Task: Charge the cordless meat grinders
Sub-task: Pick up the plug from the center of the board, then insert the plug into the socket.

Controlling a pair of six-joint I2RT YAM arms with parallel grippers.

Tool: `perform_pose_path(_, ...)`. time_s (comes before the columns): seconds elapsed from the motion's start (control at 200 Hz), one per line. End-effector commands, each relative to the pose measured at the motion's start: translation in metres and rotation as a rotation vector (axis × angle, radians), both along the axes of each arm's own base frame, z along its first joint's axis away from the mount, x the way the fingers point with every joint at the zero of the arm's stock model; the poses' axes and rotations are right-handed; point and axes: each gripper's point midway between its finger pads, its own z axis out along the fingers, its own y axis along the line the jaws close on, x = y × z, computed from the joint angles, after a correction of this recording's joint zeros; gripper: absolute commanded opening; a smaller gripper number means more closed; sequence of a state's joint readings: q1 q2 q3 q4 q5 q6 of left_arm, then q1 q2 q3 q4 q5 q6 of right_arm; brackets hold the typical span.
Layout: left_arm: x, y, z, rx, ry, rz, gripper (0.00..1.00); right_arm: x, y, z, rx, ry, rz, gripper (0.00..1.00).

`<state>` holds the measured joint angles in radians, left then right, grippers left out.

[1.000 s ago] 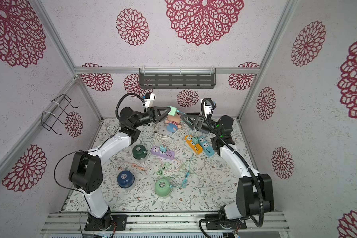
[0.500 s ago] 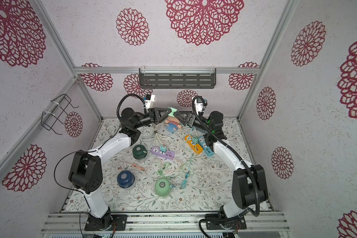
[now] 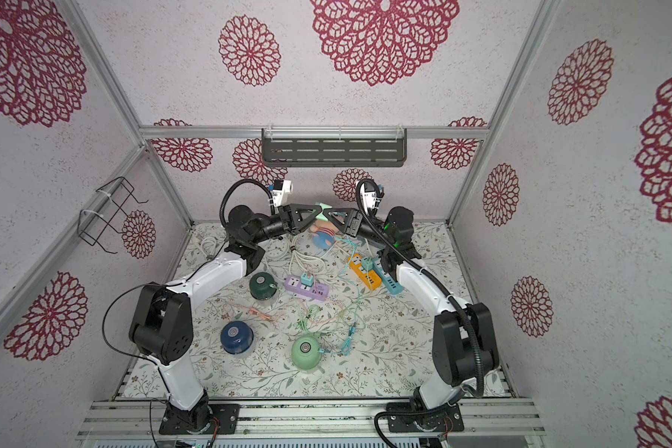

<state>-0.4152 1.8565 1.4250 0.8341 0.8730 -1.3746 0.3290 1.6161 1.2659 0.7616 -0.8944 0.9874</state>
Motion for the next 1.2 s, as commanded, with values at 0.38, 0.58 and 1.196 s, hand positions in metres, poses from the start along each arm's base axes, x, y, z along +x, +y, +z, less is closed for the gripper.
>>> perform_pose_path(0.38, 0.010, 0.057, -0.012, 0.138, 0.092, 0.239, 0.91, 0.031, -0.053, -0.021, -0.173, -0.003, -0.195, 0.00)
perform_pose_path(0.58, -0.008, 0.091, -0.063, 0.567, 0.091, 0.403, 0.88, 0.064, -0.183, -0.116, -0.903, 0.185, -0.780, 0.00)
perform_pose_path(1.196, -0.066, 0.075, -0.122, 0.428, 0.113, 0.178, 0.73, 0.046, -0.221, -0.253, -1.409, 0.451, -0.556, 0.00)
